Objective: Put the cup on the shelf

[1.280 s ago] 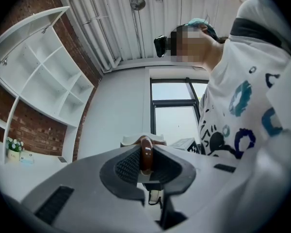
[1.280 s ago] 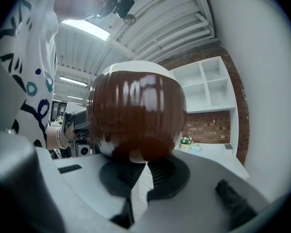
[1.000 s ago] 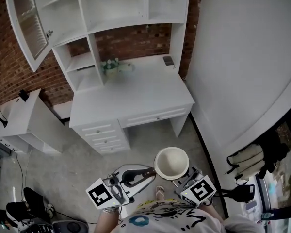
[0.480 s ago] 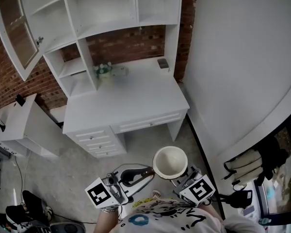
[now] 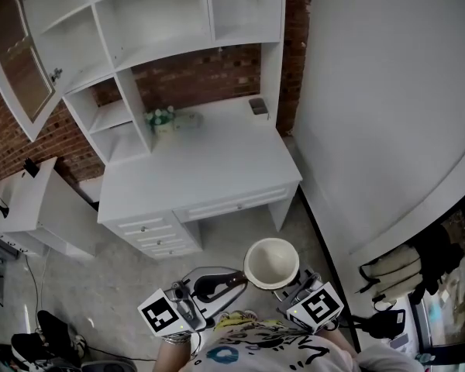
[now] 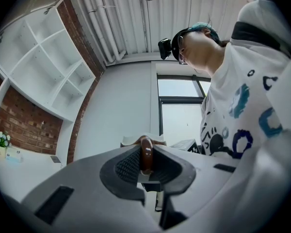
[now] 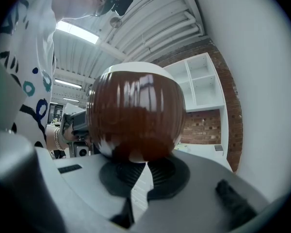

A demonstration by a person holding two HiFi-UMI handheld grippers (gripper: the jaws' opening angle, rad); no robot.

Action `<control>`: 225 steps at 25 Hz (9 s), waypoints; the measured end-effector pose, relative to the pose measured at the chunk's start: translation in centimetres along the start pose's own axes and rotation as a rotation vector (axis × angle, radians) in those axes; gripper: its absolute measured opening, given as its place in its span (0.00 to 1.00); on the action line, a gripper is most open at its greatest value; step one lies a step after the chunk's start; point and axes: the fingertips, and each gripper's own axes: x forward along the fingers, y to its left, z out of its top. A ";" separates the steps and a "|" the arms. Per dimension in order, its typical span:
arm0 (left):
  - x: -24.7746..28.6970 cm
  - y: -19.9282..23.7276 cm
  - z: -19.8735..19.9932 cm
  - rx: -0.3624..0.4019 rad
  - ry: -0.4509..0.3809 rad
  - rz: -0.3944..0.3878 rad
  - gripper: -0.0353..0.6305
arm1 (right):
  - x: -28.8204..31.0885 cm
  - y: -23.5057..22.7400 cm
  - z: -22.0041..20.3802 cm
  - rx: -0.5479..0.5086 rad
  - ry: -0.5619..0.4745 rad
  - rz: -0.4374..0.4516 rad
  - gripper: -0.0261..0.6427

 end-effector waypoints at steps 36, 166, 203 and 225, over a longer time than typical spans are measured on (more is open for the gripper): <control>1.8 18.5 1.5 -0.026 0.012 -0.159 0.14 | 14.3 -11.0 1.2 0.034 0.000 -0.169 0.08; 29.0 55.4 8.1 0.103 -0.258 0.192 0.14 | 31.4 -52.9 11.3 -0.137 -0.101 -0.061 0.08; 33.8 65.2 17.0 0.259 -0.366 0.476 0.14 | 35.7 -59.8 19.1 -0.236 -0.188 -0.086 0.08; 38.3 69.4 15.5 0.272 -0.200 0.644 0.14 | 33.0 -60.4 17.4 -0.238 -0.155 -0.066 0.08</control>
